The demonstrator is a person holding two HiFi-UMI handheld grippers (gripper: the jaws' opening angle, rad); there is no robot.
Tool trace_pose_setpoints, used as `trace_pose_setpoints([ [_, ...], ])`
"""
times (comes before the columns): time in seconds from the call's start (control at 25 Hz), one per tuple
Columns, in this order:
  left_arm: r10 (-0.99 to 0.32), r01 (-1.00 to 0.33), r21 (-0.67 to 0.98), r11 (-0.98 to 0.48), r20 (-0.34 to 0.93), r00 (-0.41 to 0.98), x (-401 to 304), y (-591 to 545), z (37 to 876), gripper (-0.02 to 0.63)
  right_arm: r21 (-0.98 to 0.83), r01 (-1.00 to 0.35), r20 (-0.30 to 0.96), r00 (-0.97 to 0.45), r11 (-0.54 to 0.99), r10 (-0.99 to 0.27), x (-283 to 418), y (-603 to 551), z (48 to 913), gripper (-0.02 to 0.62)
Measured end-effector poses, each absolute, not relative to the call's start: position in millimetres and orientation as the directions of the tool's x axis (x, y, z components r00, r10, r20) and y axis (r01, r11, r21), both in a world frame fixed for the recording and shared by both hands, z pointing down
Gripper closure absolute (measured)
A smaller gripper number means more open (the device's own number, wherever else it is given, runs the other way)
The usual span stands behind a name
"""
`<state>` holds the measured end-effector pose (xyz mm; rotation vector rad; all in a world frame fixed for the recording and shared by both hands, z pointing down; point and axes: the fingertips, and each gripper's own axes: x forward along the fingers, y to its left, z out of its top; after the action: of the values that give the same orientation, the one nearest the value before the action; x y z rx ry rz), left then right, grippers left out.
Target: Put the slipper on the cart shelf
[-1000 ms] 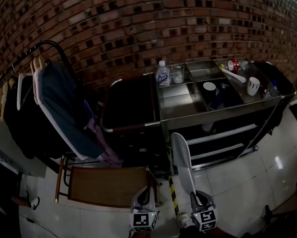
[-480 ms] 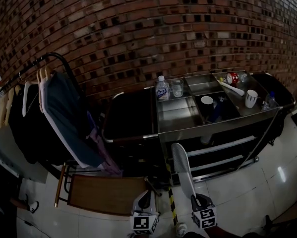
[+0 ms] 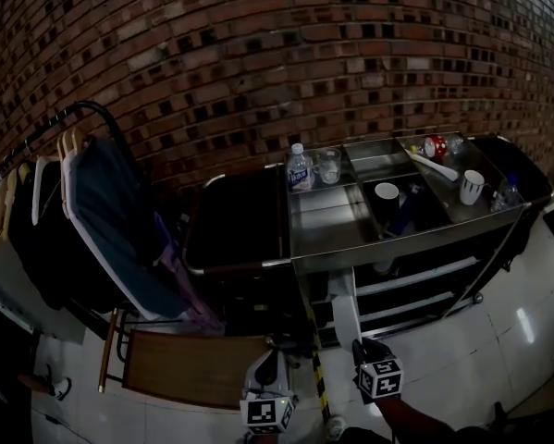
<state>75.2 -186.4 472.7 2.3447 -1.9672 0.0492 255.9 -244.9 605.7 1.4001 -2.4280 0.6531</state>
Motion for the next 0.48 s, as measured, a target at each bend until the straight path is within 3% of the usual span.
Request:
trace_pose_setpoints([
  [0.28, -0.983, -0.985, 0.053, -0.163, 0.071, 0.167, 71.2, -208.5, 468.1, 0.591, -0.347, -0.839, 0.440, -0.541, 0.420, -0.717, 239.5, -315.5, 608.3, 0.558],
  [0.48, -0.983, -0.986, 0.042, -0.160, 0.089, 0.163, 65.0, -212.1, 471.4, 0.591, -0.602, -0.745, 0.425, -0.604, 0.288, -0.674, 236.0, -360.3, 628.9, 0.558],
])
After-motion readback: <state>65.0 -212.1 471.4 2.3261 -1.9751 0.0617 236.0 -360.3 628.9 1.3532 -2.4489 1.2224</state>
